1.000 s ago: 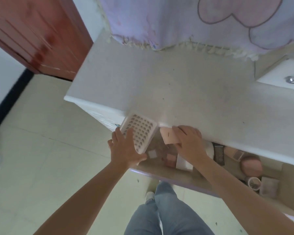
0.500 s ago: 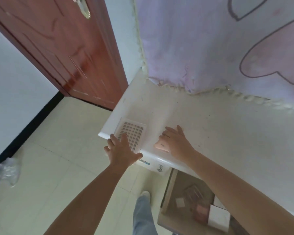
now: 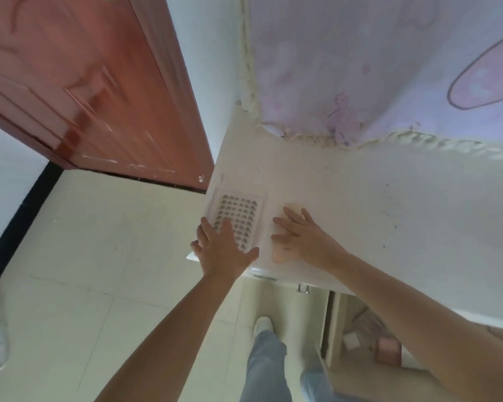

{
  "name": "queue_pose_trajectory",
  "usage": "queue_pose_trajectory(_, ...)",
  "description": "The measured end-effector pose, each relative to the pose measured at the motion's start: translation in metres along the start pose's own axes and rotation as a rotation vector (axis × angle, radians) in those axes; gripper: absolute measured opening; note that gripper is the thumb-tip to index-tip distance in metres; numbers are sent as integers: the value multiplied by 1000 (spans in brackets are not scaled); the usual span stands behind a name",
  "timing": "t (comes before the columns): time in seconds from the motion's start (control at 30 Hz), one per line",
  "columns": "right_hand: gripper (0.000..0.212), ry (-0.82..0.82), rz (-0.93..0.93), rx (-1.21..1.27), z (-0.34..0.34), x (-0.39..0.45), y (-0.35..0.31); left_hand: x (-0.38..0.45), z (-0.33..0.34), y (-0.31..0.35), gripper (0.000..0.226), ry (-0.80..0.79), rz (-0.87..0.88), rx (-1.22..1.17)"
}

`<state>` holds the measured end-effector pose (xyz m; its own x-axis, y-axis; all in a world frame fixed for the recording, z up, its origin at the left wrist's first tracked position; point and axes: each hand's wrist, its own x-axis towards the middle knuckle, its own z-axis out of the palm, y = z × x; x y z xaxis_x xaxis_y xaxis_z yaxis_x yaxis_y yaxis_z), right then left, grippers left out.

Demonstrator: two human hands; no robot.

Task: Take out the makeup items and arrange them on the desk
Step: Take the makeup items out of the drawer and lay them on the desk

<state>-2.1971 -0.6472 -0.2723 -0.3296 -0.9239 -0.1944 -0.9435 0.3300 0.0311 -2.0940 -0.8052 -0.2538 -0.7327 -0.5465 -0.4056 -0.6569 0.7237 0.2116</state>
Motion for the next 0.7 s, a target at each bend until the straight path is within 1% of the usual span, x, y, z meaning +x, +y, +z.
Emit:
queue_pose_trajectory(0.07,29,23,23,46,-1,4,-5,-1,1,-3,91,-8,28,-3)
queue_pose_trajectory(0.13,38,88,41,99,2,4,-8,-2,0,-7,91,-17,43,-15)
queue_pose_trajectory(0.2,46,157,102,162,6,-4,-12,-7,0,-9,85,3,80,-22)
queue_pose_trajectory(0.23,49,191,150,200,9,-11,-13,-11,2,-10,79,62,138,-24)
queue_pose_trajectory(0.3,55,315,270,310,16,-31,-18,-17,14,-9,55,311,346,-30)
queue_pose_trajectory(0.33,53,380,338,376,19,-46,-22,-22,23,-7,43,404,463,-67)
queue_pose_trajectory(0.37,48,454,409,430,23,-63,-28,-30,33,-3,35,465,577,-119)
queue_pose_trajectory(0.4,42,526,485,469,27,-83,-33,-40,43,4,31,471,683,-170)
queue_pose_trajectory(0.47,30,602,614,508,38,-128,-44,-62,64,21,25,370,852,-262)
queue_pose_trajectory(0.5,24,592,681,504,48,-155,-49,-74,79,31,25,288,920,-277)
queue_pose_trajectory(0.53,21,548,752,501,57,-181,-54,-84,95,39,25,190,968,-250)
queue_pose_trajectory(0.6,29,376,869,537,78,-222,-60,-100,125,51,29,14,984,-139)
queue_pose_trajectory(0.67,35,183,1018,609,100,-254,-56,-114,150,69,33,-139,896,-38)
queue_pose_trajectory(0.7,35,105,1127,635,110,-266,-49,-121,160,77,37,-173,826,11)
